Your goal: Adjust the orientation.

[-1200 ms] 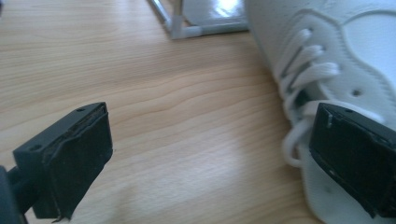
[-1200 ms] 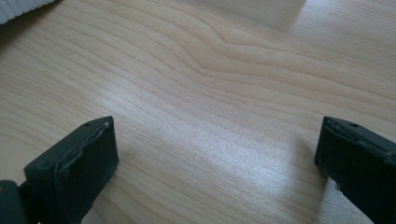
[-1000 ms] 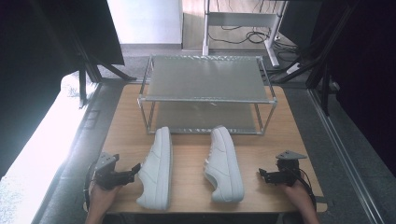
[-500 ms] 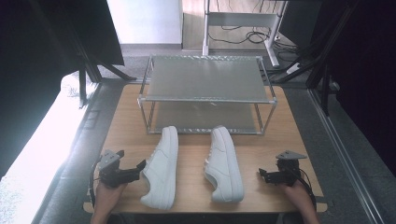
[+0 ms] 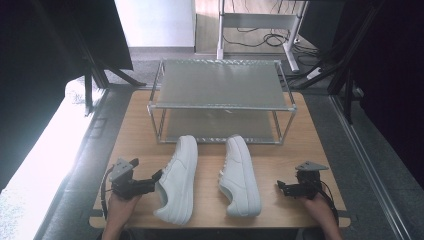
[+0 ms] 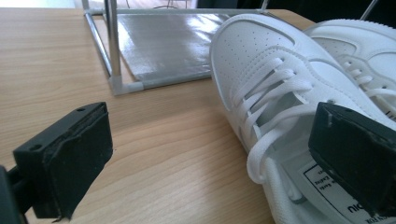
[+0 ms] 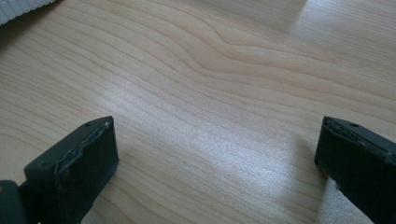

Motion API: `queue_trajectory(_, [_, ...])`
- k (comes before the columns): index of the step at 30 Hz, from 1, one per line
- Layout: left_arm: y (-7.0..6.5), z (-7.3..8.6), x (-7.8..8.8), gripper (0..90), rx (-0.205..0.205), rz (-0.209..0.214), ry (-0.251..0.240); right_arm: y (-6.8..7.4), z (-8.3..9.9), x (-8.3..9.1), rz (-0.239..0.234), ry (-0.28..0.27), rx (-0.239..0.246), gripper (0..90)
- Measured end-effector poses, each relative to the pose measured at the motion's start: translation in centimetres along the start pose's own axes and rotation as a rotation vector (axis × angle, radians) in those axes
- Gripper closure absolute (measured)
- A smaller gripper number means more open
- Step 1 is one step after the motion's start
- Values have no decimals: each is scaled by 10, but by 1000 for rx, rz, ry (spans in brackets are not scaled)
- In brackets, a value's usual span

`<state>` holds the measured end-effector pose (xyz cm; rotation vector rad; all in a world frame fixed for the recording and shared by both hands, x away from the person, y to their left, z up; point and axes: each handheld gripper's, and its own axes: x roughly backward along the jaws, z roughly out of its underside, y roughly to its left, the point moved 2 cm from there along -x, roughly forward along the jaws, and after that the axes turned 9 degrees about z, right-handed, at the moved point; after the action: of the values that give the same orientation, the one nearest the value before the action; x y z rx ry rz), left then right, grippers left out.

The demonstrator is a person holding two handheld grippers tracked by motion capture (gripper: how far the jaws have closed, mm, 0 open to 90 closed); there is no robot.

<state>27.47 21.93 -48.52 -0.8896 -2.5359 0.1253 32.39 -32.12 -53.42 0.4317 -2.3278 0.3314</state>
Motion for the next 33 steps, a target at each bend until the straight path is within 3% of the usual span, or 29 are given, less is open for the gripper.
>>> queue_trajectory(10, [-7,-5,-2,0,-11,35,-14,0,0,0,0,0,1,0])
queue_trajectory(13, [-10,-6,-4,0,-39,25,0,0,0,0,-1,0,0,0])
queue_trajectory(23, [-3,-3,-2,0,-38,-13,9,0,0,0,-2,0,4,0])
queue_trajectory(30, [9,14,-11,0,-82,-97,157,0,0,0,-2,-1,4,0])
queue_trajectory(33, [14,20,-15,0,-78,-106,199,0,0,0,-2,0,3,0])
